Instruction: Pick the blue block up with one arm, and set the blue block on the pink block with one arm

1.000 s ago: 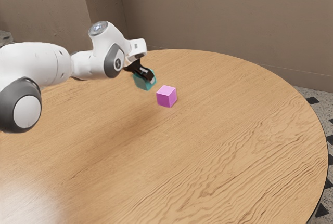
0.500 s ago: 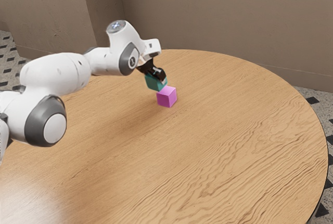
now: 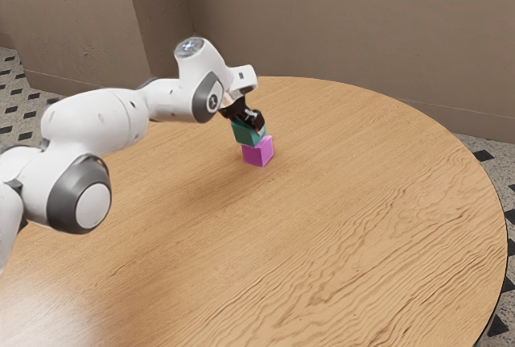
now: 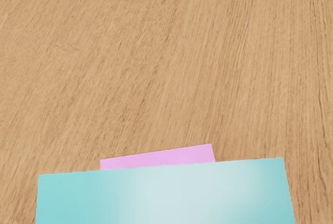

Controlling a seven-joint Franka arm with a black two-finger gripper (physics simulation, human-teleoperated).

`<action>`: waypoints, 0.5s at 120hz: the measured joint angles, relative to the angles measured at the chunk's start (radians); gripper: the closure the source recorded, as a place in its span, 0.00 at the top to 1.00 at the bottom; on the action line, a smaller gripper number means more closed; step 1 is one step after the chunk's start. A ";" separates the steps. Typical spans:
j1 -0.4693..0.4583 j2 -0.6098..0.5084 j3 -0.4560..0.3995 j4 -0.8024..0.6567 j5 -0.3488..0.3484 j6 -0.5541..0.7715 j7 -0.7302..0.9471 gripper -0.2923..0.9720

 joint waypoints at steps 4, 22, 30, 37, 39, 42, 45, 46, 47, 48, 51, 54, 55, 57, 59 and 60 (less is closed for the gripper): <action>0.000 0.005 0.000 0.007 0.000 0.000 -0.002 0.52; -0.001 0.031 0.001 0.047 -0.001 0.002 -0.012 0.52; -0.002 0.043 0.001 0.055 -0.001 0.005 -0.015 0.52; -0.003 0.049 0.001 0.057 -0.002 0.009 -0.018 0.52; -0.004 0.050 0.001 0.057 -0.002 0.010 -0.019 0.52; -0.004 0.051 0.001 0.058 -0.002 0.011 -0.019 0.54; -0.004 0.051 0.001 0.058 -0.004 0.012 -0.019 0.55; -0.004 0.052 0.001 0.058 -0.004 0.012 -0.019 0.56; -0.004 0.052 0.001 0.058 -0.005 0.013 -0.019 0.57; -0.004 0.052 0.001 0.058 -0.005 0.013 -0.019 0.58; -0.004 0.053 0.001 0.058 -0.007 0.015 -0.018 0.60; -0.005 0.053 0.001 0.058 -0.008 0.017 -0.018 0.62; -0.005 0.053 0.001 0.058 -0.008 0.018 -0.018 0.62; -0.005 0.053 0.001 0.058 -0.009 0.019 -0.018 0.63; -0.005 0.054 0.001 0.058 -0.009 0.020 -0.017 0.64; -0.005 0.054 0.001 0.058 -0.009 0.020 -0.017 0.65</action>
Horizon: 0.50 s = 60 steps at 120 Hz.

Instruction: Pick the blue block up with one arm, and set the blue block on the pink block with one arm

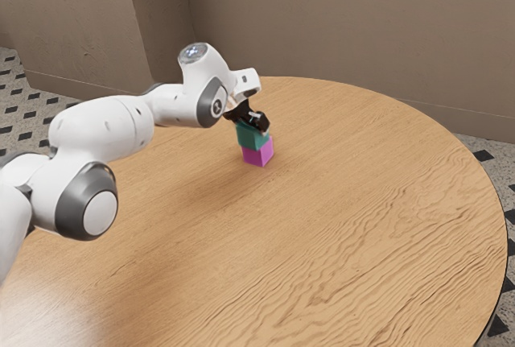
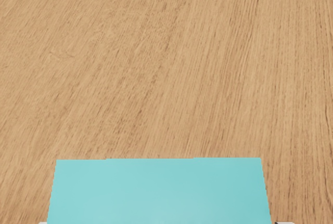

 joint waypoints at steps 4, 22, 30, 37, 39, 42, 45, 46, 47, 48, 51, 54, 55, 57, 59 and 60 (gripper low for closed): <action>0.000 0.000 0.000 0.000 -0.001 0.002 0.001 0.67; -0.006 -0.026 0.007 0.008 -0.002 -0.003 0.004 0.72; -0.016 -0.127 0.012 -0.009 -0.001 -0.035 0.005 0.73; -0.021 -0.331 0.011 -0.156 -0.001 -0.082 0.006 0.74; -0.022 -0.401 0.010 -0.222 -0.001 -0.096 0.006 0.74; -0.024 -0.517 0.009 -0.345 0.000 -0.117 0.006 0.75; -0.027 -0.657 0.006 -0.508 0.001 -0.137 0.006 0.75; -0.027 -0.697 0.004 -0.554 0.003 -0.144 0.006 0.75; -0.027 -0.735 0.001 -0.596 0.004 -0.152 0.006 0.75; -0.026 -0.769 -0.001 -0.634 0.006 -0.161 0.006 0.75; -0.024 -0.855 -0.012 -0.718 0.017 -0.199 0.006 0.75; -0.026 -0.908 -0.020 -0.768 0.031 -0.244 0.006 0.75; -0.028 -0.920 -0.022 -0.780 0.036 -0.260 0.006 0.76; -0.031 -0.939 -0.025 -0.799 0.044 -0.291 0.006 0.76; -0.036 -0.952 -0.027 -0.813 0.052 -0.323 0.006 0.76; -0.038 -0.956 -0.028 -0.818 0.056 -0.338 0.006 0.76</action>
